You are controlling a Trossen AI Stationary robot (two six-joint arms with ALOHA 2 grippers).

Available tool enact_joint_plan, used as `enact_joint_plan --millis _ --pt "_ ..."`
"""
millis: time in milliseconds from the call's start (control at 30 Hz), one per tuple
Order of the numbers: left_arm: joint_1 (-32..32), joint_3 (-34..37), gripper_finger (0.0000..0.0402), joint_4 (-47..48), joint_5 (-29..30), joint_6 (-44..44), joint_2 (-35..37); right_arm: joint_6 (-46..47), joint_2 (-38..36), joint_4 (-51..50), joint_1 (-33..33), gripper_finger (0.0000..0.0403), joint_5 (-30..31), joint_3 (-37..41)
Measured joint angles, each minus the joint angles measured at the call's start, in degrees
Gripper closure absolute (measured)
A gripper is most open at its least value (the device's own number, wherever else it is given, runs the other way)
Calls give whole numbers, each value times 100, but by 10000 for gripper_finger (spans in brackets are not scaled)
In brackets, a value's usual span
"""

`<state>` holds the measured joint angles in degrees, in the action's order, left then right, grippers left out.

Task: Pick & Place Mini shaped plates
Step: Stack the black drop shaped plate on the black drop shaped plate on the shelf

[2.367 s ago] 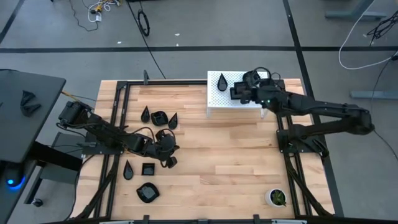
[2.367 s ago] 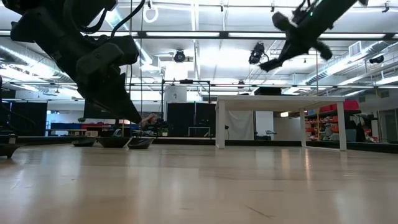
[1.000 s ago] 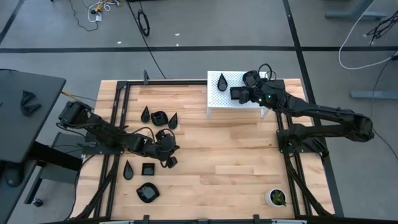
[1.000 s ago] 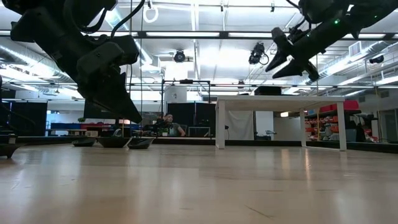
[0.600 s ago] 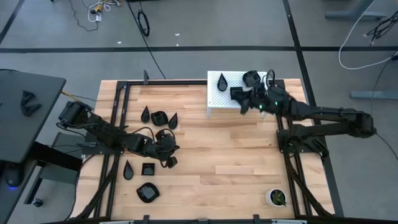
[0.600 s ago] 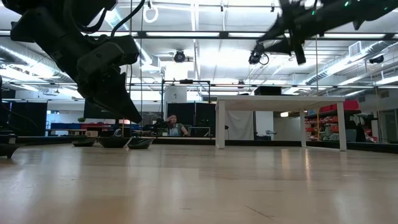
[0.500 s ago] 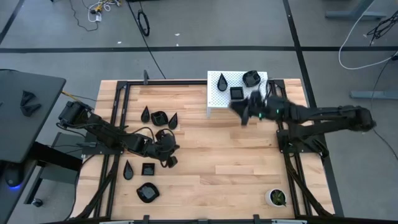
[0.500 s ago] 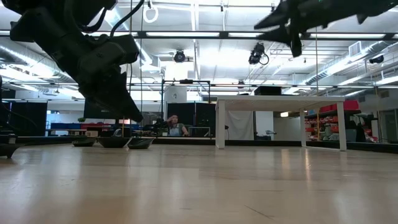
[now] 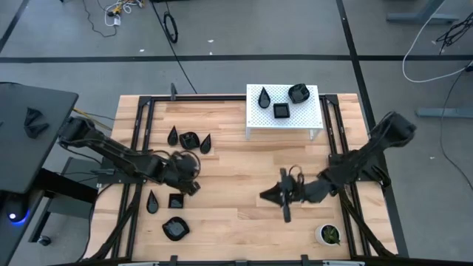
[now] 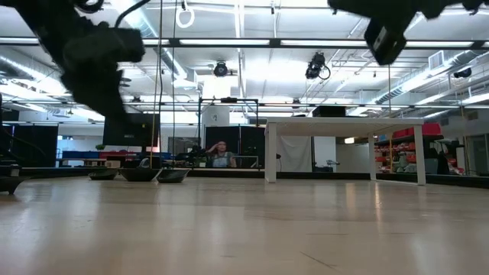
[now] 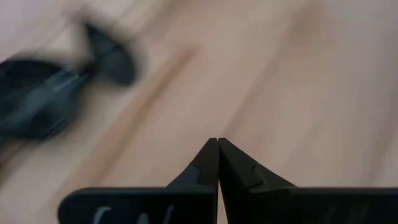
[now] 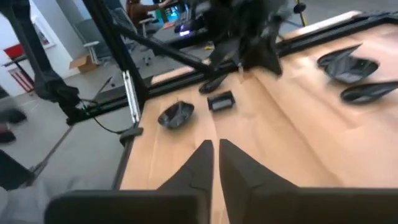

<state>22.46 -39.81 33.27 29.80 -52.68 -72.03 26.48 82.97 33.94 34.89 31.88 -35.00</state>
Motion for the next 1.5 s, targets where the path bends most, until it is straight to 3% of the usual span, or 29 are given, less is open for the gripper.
enact_joint_plan --millis 133,300,533,633,833,1067,1500 --pt "-257 -25 396 1345 298 -779 244 -50 863 901 -38 386 67 0" --pt "-1298 242 370 2229 67 -1225 313 -151 1443 1514 -317 390 66 0" --pt "-3521 704 291 1934 -589 102 304 4 1502 1667 -649 390 17 0" --pt "-4457 754 262 1707 -533 646 304 -16 1487 1753 -682 390 9 -2" --pt "-5681 758 249 527 -1197 1747 304 -20 1487 1746 -684 389 6 -2" --pt "-6358 760 283 283 -1586 2139 162 -20 1487 1746 -684 389 6 -2" --pt "-6505 1382 302 -652 -2044 2340 77 -22 1487 1744 -684 389 12 -2"
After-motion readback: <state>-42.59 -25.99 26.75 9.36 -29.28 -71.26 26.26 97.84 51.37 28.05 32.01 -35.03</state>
